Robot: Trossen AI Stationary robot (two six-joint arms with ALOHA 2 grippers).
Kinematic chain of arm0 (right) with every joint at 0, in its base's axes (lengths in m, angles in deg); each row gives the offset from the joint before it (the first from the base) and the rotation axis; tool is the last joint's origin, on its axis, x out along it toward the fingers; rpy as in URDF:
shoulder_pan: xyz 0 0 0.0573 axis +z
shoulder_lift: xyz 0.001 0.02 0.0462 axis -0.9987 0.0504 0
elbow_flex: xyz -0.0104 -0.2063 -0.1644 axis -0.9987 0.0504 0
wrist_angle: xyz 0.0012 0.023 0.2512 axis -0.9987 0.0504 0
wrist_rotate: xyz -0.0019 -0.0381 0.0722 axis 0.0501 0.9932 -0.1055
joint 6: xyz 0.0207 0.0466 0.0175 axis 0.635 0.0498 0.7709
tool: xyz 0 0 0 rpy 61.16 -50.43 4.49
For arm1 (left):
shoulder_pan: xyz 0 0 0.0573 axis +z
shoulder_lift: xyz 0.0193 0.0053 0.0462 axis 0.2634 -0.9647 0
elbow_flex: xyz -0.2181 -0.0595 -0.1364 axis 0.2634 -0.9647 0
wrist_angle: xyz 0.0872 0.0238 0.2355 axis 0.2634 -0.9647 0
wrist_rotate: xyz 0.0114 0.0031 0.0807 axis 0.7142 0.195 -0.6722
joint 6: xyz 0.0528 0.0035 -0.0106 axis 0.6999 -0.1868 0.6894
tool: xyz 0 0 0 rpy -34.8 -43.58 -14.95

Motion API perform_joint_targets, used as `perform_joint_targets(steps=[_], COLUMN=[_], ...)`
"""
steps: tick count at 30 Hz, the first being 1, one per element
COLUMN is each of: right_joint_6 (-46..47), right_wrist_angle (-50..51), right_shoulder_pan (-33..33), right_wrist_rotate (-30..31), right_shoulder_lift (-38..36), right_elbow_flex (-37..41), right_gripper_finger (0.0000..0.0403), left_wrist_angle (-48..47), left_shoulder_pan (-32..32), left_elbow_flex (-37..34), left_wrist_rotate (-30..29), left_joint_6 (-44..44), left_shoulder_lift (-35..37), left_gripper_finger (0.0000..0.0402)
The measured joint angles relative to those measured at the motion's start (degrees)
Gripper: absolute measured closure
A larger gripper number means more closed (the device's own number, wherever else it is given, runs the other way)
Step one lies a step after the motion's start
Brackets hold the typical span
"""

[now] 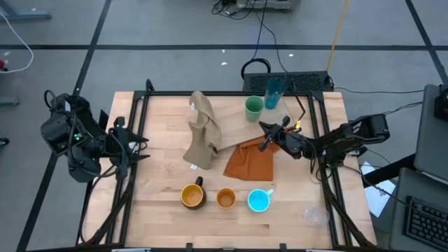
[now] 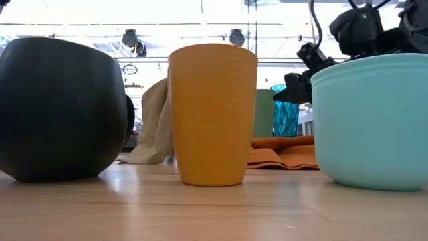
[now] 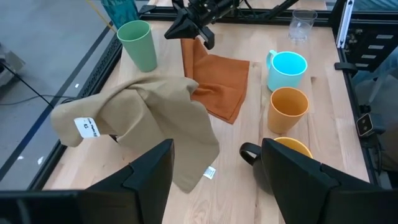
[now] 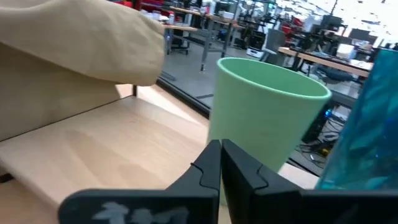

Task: Stack small to large cups/mugs on shelf
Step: Put the green cup on the shelf

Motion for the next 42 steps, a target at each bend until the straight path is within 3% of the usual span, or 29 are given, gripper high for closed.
perform_joint_targets(steps=[5, 19, 42], right_joint_6=[1.4, 2.0, 1.7], right_wrist_angle=[0.0, -0.9, 0.4], right_shoulder_pan=[-2.3, -7.0, -11.5], right_wrist_rotate=[-4.6, -9.2, -12.9], right_shoulder_lift=[0.0, 0.0, 0.1], right_elbow_flex=[0.0, -0.4, -1.2], right_gripper_finger=[0.0402, 0.0403, 0.0403], left_wrist_angle=[0.0, 0.0, 0.1], left_shoulder_pan=[0.0, 0.0, 0.0], left_elbow_flex=[0.0, 0.0, 0.0], left_wrist_rotate=[0.0, 0.0, 0.0], left_joint_6=[-0.1, -0.7, -1.5], left_shoulder_lift=[0.0, 0.0, 0.0], left_gripper_finger=[0.0161, 0.0161, 0.0160])
